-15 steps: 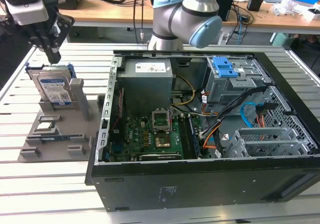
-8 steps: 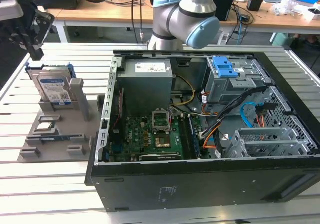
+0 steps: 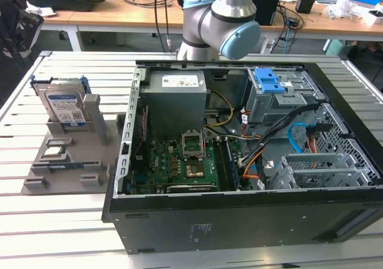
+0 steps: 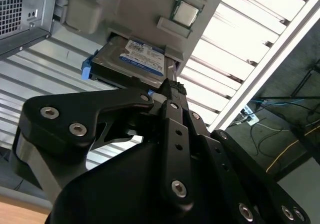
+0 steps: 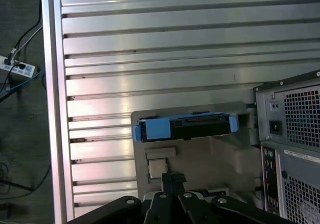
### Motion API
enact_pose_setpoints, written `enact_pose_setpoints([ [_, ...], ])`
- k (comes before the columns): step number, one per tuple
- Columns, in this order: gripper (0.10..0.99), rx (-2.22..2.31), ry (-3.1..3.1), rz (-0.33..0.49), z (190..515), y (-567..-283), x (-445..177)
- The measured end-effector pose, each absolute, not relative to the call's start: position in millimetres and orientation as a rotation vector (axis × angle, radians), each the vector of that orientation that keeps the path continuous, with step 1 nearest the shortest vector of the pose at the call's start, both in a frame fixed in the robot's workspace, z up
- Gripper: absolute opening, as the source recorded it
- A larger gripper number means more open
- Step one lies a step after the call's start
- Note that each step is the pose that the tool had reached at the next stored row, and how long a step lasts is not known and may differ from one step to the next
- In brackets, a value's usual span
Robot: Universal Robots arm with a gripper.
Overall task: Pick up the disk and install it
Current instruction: 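Reach for the disk, then pick up the disk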
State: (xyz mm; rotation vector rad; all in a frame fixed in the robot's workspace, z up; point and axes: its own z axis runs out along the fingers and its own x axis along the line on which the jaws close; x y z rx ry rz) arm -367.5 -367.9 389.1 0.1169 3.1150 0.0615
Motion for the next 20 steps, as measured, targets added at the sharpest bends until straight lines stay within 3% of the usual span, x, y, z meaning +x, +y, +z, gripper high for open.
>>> enact_pose_setpoints([
  [13, 0.106, 0.116, 3.115, 0.061, 389.2, -367.5, -367.5],
  [20, 0.106, -0.158, 3.117, 0.065, 389.2, -367.5, -367.5],
])
